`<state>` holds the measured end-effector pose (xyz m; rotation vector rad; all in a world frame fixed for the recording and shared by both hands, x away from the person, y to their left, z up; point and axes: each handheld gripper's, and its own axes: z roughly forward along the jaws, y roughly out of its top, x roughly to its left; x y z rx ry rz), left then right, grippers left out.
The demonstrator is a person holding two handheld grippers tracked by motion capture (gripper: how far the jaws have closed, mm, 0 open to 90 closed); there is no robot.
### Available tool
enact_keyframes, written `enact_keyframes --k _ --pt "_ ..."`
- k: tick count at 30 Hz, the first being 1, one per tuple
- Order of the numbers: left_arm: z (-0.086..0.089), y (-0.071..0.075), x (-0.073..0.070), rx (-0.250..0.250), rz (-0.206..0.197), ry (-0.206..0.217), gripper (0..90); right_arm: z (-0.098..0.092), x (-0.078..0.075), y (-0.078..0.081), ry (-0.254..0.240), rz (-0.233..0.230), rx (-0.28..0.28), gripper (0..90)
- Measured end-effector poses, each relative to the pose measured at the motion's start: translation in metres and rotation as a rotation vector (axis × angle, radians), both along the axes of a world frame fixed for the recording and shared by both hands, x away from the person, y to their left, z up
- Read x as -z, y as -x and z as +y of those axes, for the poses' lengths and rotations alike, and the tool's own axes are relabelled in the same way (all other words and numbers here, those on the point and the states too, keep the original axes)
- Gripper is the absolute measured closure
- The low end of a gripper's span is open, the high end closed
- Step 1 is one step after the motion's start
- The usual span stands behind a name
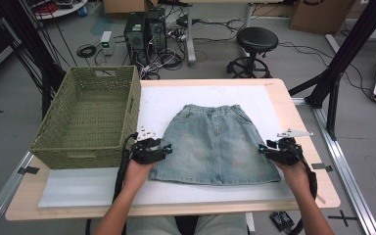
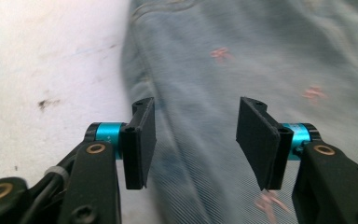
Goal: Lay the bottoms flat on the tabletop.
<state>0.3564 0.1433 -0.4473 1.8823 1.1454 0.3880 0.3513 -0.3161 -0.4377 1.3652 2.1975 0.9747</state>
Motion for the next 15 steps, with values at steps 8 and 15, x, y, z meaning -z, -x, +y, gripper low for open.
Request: enact_keyframes --k 8,15 --pt "-0.006 0.003 0.003 0.036 0.033 -0.064 84.7 -0.003 0.007 -0.003 0.046 0.021 -0.003 87.1" --pt "0.004 0.032 0.001 0.060 0.046 -0.038 85.3 -0.010 0.004 0.016 0.038 0.014 -0.008 87.8"
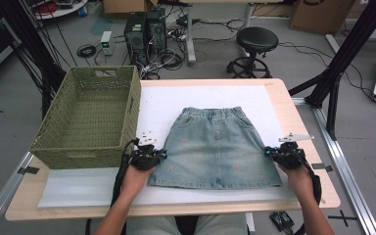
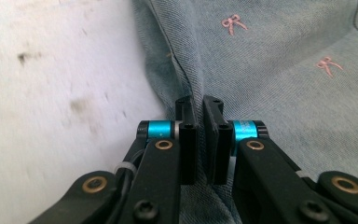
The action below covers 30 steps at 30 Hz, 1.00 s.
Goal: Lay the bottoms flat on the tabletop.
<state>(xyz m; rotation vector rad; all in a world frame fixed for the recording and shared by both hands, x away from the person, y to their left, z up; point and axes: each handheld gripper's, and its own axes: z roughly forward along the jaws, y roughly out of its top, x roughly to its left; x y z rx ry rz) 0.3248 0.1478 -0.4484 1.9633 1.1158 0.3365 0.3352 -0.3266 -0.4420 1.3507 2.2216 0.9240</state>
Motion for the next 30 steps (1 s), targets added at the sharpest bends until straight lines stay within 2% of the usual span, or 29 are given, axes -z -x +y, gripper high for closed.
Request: enact_keyframes --k 5,7,9,10,12,15,19,21,23,25,28,30 --pt "0.002 0.027 -0.003 0.032 -0.003 0.004 85.2 -0.007 -0.006 0.026 -0.021 -0.015 -0.023 87.8" --pt "0.002 0.032 -0.004 0.044 -0.004 0.002 85.1 -0.010 -0.007 0.035 -0.029 -0.012 -0.032 87.7" --pt "0.000 0.030 -0.006 0.046 -0.017 0.005 84.1 -0.011 -0.008 0.038 -0.032 -0.015 -0.038 87.5" --pt "0.000 0.027 -0.007 0.044 -0.024 0.009 81.2 -0.011 -0.008 0.037 -0.035 -0.021 -0.042 87.3" --pt "-0.001 0.018 -0.010 0.031 -0.018 0.032 58.9 -0.010 -0.009 0.032 -0.049 -0.024 -0.032 84.0" --pt "-0.007 -0.002 -0.019 0.038 -0.078 0.076 48.6 -0.007 -0.015 0.021 -0.090 -0.052 -0.019 69.3" --pt "-0.020 -0.031 -0.028 0.048 -0.107 0.092 43.9 0.002 -0.022 -0.006 -0.104 -0.063 -0.041 61.4" --pt "-0.028 -0.045 -0.028 0.066 -0.116 0.080 42.6 0.007 -0.023 -0.022 -0.111 -0.062 -0.052 56.1" --pt "-0.033 -0.058 -0.028 0.066 -0.141 0.075 42.6 0.010 -0.022 -0.036 -0.108 -0.074 -0.064 48.7" --pt "-0.038 -0.071 -0.027 0.077 -0.147 0.091 41.6 0.012 -0.021 -0.047 -0.092 -0.097 -0.069 44.4" --pt "-0.043 -0.087 -0.027 0.083 -0.146 0.110 38.0 0.016 -0.020 -0.064 -0.090 -0.077 -0.082 39.2" --pt "-0.047 -0.100 -0.025 0.056 -0.125 0.102 37.4 0.021 -0.021 -0.074 -0.093 -0.073 -0.098 38.7"
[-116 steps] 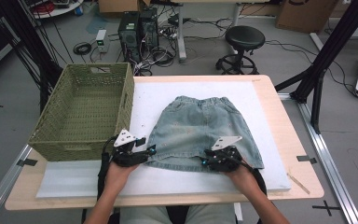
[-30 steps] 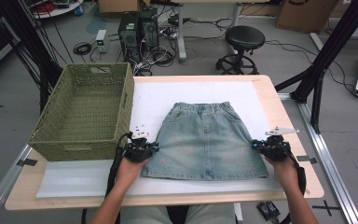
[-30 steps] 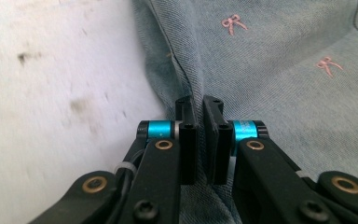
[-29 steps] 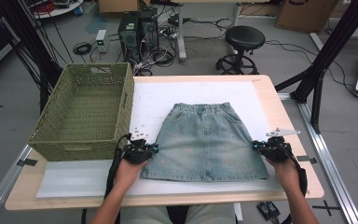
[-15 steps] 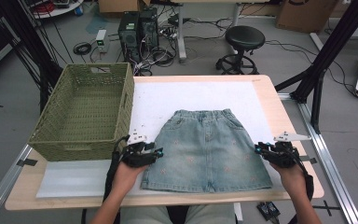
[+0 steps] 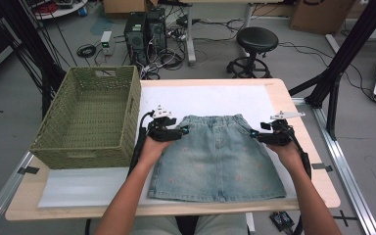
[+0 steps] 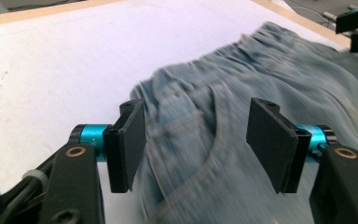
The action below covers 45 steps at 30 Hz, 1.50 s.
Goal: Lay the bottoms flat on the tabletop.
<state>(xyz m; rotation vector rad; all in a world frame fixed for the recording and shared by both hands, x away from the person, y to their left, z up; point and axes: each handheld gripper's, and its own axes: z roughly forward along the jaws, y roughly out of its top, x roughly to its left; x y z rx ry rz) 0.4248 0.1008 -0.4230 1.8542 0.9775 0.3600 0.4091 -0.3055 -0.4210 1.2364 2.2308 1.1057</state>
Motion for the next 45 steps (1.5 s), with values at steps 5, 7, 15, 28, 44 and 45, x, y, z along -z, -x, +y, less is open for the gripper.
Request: enact_keyframes --k 5,7,15,28,44,45 --pt "-0.009 -0.022 0.008 -0.023 0.058 -0.023 37.4 0.023 -0.002 -0.027 0.027 0.024 -0.043 50.4" --pt "-0.011 -0.028 0.015 -0.030 0.086 -0.047 37.5 0.033 0.003 -0.036 0.066 0.049 -0.040 58.8" --pt "-0.007 -0.032 0.026 -0.020 0.155 0.001 69.5 0.035 0.012 -0.044 0.098 0.112 0.005 89.5" --pt "-0.002 -0.018 0.017 -0.069 0.081 0.000 56.0 0.027 0.007 -0.040 0.075 0.085 0.037 86.2" --pt "0.012 -0.028 0.023 -0.084 0.116 0.036 79.1 0.023 0.013 -0.052 0.110 0.132 0.081 79.2" --pt "0.013 -0.027 0.021 -0.101 0.100 0.042 80.4 0.021 0.012 -0.052 0.105 0.121 0.093 79.5"
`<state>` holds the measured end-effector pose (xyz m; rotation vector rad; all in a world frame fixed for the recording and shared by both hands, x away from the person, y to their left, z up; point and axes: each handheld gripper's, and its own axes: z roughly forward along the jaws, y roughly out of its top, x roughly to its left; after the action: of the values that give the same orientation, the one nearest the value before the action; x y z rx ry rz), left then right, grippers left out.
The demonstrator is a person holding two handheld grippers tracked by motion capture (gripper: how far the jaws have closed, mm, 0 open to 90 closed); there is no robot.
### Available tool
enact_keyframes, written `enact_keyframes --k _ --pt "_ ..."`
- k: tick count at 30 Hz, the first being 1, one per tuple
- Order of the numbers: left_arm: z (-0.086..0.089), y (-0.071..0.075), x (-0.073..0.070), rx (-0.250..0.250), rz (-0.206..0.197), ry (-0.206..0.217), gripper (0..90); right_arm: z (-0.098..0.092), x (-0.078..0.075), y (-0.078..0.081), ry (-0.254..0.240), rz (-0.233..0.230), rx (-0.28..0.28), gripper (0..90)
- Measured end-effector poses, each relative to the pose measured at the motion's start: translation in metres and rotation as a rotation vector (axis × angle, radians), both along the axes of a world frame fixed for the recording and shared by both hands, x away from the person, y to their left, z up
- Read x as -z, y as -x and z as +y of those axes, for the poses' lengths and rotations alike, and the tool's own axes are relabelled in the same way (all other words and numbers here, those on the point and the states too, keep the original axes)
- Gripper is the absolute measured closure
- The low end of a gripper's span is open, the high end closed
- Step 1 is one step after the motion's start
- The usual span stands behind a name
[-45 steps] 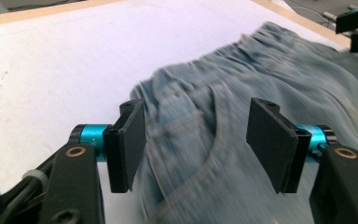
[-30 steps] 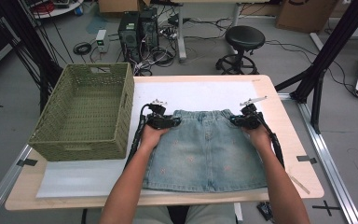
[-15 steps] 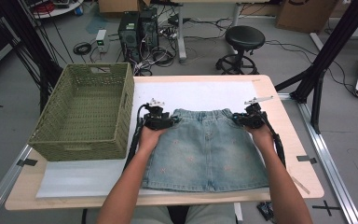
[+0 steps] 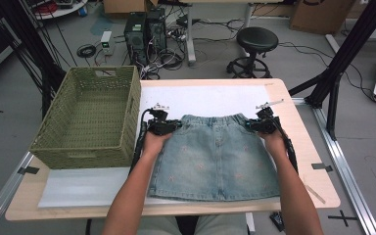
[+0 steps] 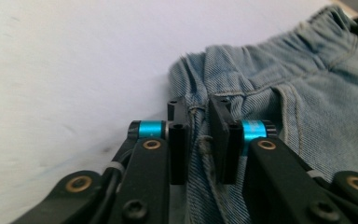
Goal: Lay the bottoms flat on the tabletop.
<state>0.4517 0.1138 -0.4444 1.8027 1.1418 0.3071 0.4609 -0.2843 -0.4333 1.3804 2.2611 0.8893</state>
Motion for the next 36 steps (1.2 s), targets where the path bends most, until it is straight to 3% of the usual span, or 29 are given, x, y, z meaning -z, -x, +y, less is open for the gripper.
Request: enact_keyframes --k 6,10,12,13,14,15,17,18,20,24,25,27,28,33,34,36 --pt "-0.006 0.003 -0.008 -0.069 -0.137 -0.049 82.9 -0.011 -0.006 -0.005 -0.068 -0.056 0.040 79.9" --pt "-0.015 -0.003 -0.005 -0.062 -0.161 -0.062 82.0 -0.008 -0.010 -0.014 -0.061 -0.099 0.052 79.6" --pt "-0.018 -0.003 -0.008 -0.069 -0.181 -0.079 76.3 -0.001 -0.012 -0.018 -0.042 -0.122 0.057 77.8" --pt "-0.018 -0.003 -0.010 -0.067 -0.189 -0.072 68.6 0.001 -0.013 -0.020 -0.040 -0.118 0.065 74.2" --pt "-0.015 -0.002 -0.012 -0.071 -0.177 -0.051 57.0 0.001 -0.013 -0.020 -0.063 -0.119 0.061 70.3" --pt "-0.012 -0.002 -0.013 -0.069 -0.158 -0.038 52.8 0.000 -0.015 -0.019 -0.082 -0.129 0.071 62.0" --pt "-0.006 -0.002 -0.013 -0.066 -0.131 -0.033 52.0 -0.007 -0.018 -0.016 -0.154 -0.118 0.073 55.7" --pt "-0.004 -0.002 -0.012 -0.065 -0.113 -0.021 52.0 -0.010 -0.020 -0.013 -0.162 -0.108 0.067 54.4" --pt "-0.001 -0.002 -0.010 -0.061 -0.088 -0.022 52.0 -0.013 -0.019 -0.008 -0.170 -0.071 0.035 52.1" --pt "0.003 0.000 -0.007 -0.049 -0.061 -0.019 52.2 -0.013 -0.009 0.005 -0.126 0.006 -0.044 50.9" --pt "0.003 0.000 -0.006 -0.047 -0.057 -0.010 52.2 -0.013 -0.007 0.007 -0.102 0.011 -0.053 55.7" --pt "0.004 0.001 -0.006 -0.043 -0.050 -0.005 52.1 -0.013 -0.002 0.013 -0.035 0.021 -0.072 85.5" --pt "0.004 0.001 -0.006 -0.037 -0.047 -0.002 52.0 -0.014 -0.001 0.015 -0.009 0.003 -0.080 88.0" --pt "0.005 0.001 -0.004 -0.017 -0.012 0.012 49.5 -0.018 -0.005 0.018 0.024 -0.001 -0.037 88.2" --pt "0.005 0.001 -0.004 -0.015 -0.007 0.012 49.1 -0.019 -0.006 0.018 0.000 0.004 -0.026 84.6" --pt "0.003 -0.001 0.000 -0.001 0.019 0.029 49.1 -0.026 -0.008 0.017 -0.073 -0.007 0.018 64.8"
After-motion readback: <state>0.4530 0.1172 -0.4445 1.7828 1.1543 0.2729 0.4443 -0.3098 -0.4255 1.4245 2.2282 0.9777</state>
